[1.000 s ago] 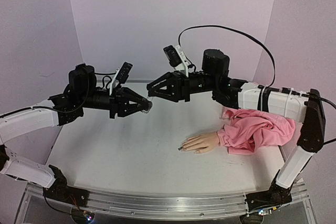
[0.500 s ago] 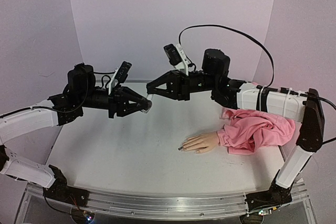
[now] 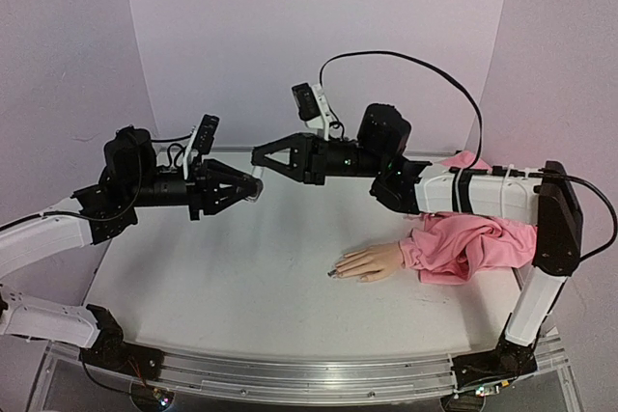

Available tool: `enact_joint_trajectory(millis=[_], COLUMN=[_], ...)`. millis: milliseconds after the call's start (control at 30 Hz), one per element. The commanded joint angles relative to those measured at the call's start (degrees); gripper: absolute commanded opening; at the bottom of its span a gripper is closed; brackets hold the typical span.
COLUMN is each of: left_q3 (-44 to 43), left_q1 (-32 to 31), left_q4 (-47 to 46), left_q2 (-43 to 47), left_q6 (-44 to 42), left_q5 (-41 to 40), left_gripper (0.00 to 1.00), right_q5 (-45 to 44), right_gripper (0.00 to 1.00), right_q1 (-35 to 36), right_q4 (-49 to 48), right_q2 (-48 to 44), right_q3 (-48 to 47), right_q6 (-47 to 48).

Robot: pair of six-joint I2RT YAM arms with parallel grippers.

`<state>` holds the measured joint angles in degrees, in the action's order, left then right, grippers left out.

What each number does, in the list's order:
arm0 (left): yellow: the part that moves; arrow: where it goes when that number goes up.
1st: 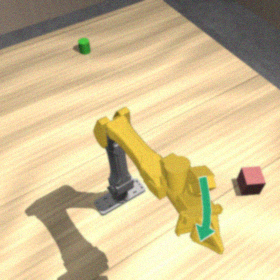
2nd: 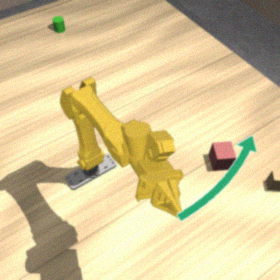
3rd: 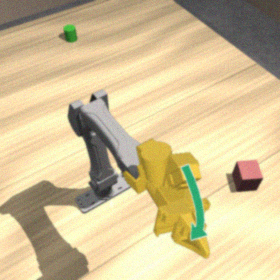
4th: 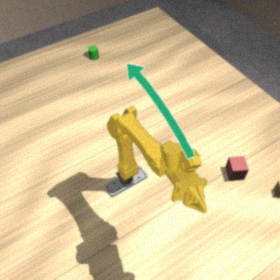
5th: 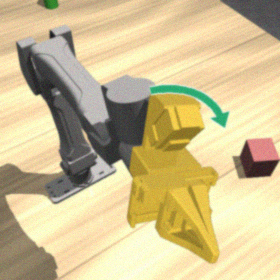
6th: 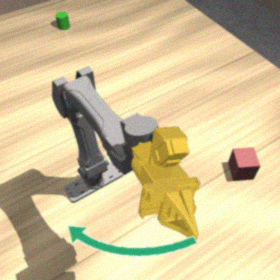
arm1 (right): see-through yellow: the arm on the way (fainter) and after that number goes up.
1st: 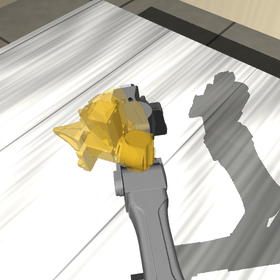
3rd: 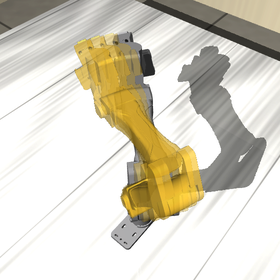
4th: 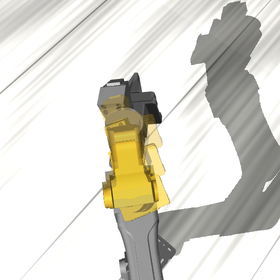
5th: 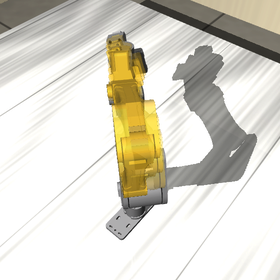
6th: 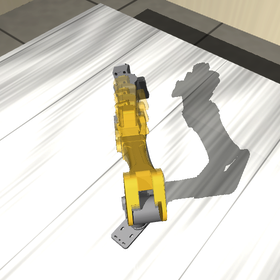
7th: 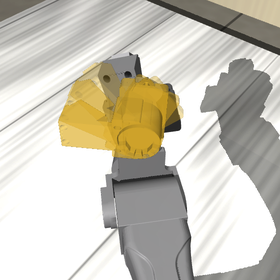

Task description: Paint the nails

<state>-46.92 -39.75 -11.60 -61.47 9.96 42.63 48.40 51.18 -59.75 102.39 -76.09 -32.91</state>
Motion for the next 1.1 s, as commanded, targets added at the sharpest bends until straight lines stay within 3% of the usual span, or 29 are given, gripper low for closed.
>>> enact_joint_trajectory(millis=[0, 100, 267, 400, 600, 700, 767, 833, 933, 1033, 1067], left_q3=[1.14, 3.41, 5.62, 5.75, 5.78, 5.42, 4.77, 3.85, 2.28, 0.84, 0.07], left_q1=[0.11, 0.11, 0.11, 0.10, 0.02, 0.02, 0.02, 0.02, 0.02, 0.10, 0.11], left_q4=[-8.62, -8.88, -8.88, -8.62, -8.04, -7.31, -6.25, -4.77, -2.72, -0.75, 0.37], left_q2=[4.96, 7.22, 8.26, 7.66, 7.74, 7.23, 6.60, 6.10, 5.05, 3.31, 2.63], left_q6=[-4.73, -7.86, -12.95, -15.14, -16.54, -16.54, -16.33, -15.61, -12.87, -10.97, -10.56], left_q5=[-12.62, -22.33, -37.84, -44.36, -44.00, -42.88, -41.89, -40.18, -39.64, -38.81, -37.91], left_gripper=[0.00, 0.00, 0.00, 0.00, 0.00, 0.00, 0.00, 0.00, 0.00, 0.00, 0.00], right_q5=[-9.14, -18.14, -44.76, -63.52, -67.71, -69.32, -67.87, -65.98, -62.23, -54.30, -50.23], right_gripper=[0.00, 0.00, 0.00, 0.00, 0.00, 0.00, 0.14, 0.47, 0.76, 0.97, 0.98], right_q1=[4.08, 7.05, 14.70, 21.15, 23.09, 22.88, 21.74, 20.39, 17.45, 12.78, 10.44], right_q4=[-1.41, 2.57, 13.74, 22.18, 25.32, 25.73, 25.81, 25.81, 26.43, 27.04, 27.83], right_q2=[3.03, 4.16, 7.24, 9.50, 11.08, 8.69, 6.12, 2.59, -4.93, -10.76, -11.89], right_q3=[0.42, -0.98, -6.20, -12.86, -19.58, -17.59, -16.04, -13.42, -8.34, -3.66, -2.59], right_q6=[-4.36, -5.37, -10.69, -15.62, -14.43, -11.06, -6.93, -2.28, 3.86, 9.24, 10.70])
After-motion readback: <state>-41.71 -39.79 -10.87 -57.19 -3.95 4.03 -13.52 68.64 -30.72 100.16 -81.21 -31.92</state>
